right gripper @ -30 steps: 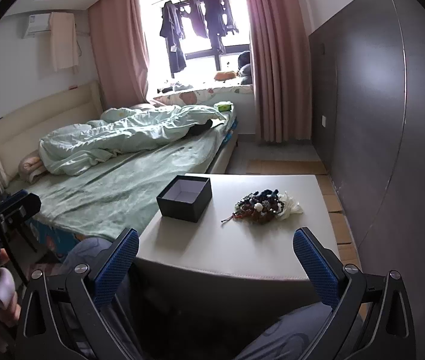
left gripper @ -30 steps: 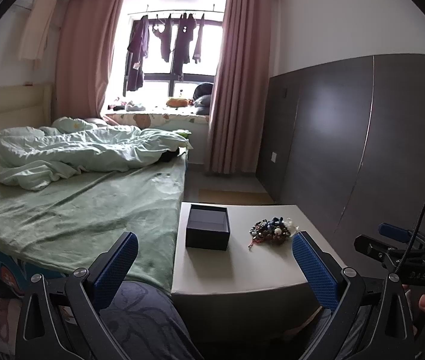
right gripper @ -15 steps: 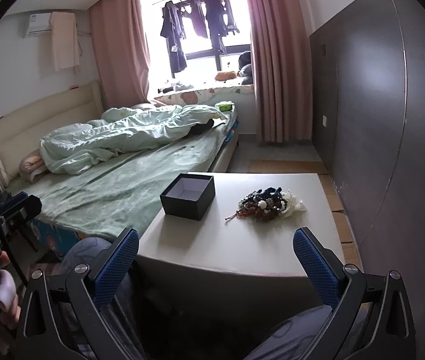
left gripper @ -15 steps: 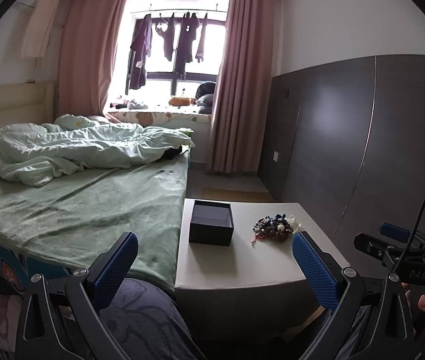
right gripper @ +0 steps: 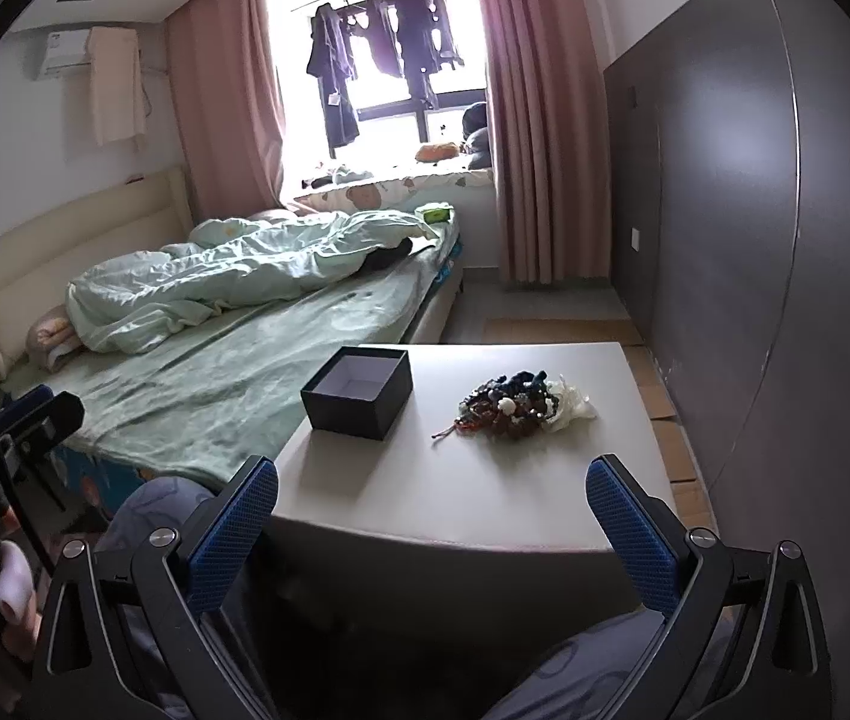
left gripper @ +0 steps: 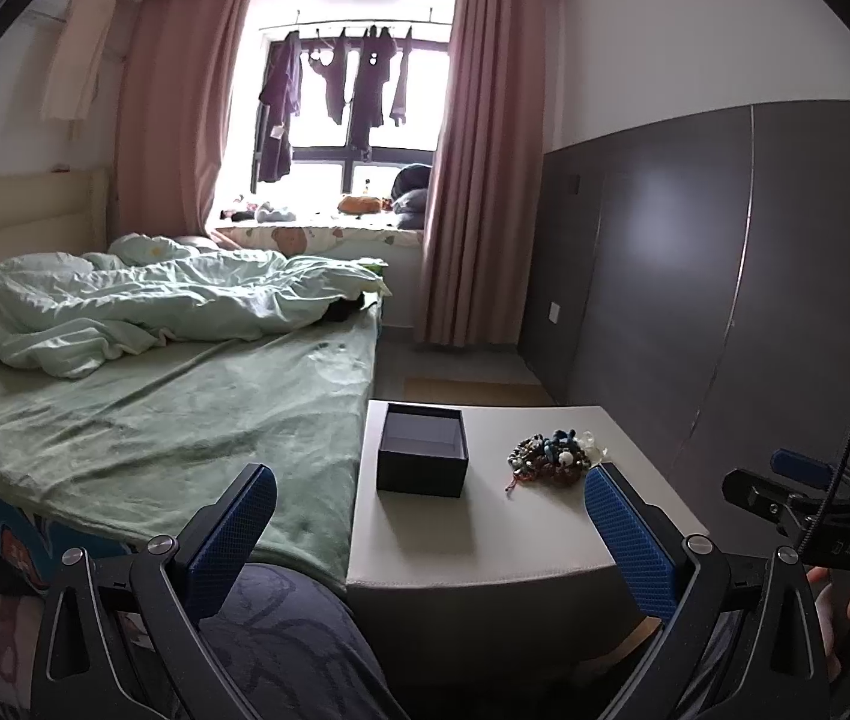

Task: Organize jewelry

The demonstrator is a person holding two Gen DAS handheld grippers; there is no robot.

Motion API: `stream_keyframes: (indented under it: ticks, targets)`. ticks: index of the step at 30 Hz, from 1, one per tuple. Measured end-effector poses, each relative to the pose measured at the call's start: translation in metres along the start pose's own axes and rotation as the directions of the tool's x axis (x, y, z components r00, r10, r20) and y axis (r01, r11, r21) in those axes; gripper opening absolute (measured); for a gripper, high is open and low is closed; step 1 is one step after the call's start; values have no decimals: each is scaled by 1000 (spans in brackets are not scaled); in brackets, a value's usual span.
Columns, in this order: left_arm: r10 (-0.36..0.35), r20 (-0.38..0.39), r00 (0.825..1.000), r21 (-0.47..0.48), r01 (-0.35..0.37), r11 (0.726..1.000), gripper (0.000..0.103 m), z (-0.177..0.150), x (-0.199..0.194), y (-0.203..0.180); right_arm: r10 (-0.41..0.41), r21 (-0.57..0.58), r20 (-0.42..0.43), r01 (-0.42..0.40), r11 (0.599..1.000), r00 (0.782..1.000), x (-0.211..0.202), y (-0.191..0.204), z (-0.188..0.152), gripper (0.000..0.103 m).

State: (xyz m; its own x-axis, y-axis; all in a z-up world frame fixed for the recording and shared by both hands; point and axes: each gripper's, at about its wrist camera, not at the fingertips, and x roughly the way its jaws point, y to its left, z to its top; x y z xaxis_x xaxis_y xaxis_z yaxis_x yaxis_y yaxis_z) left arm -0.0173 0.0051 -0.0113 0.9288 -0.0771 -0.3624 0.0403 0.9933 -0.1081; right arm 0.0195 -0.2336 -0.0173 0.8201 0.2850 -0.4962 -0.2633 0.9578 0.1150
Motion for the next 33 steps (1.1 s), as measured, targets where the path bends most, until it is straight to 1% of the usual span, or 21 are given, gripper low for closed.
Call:
stream_keyframes:
  ticks: [11, 23, 27, 33]
  targets:
    - [15, 7, 1000, -19, -15, 1000, 103, 3, 2, 5, 16, 0, 12, -16, 1000, 1000, -6, -1, 5, 103]
    - [36, 3, 999, -30, -36, 999, 103, 4, 12, 9, 31, 15, 12, -31, 999, 999, 0, -5, 5, 103]
    - [44, -4, 999, -42, -44, 998, 103, 5, 17, 11, 43, 20, 13, -43, 999, 999, 3, -13, 3, 103]
    - [24, -33, 999, -47, -25, 999, 103, 3, 30, 6, 60, 59, 1, -60, 996, 998, 16, -36, 0, 103]
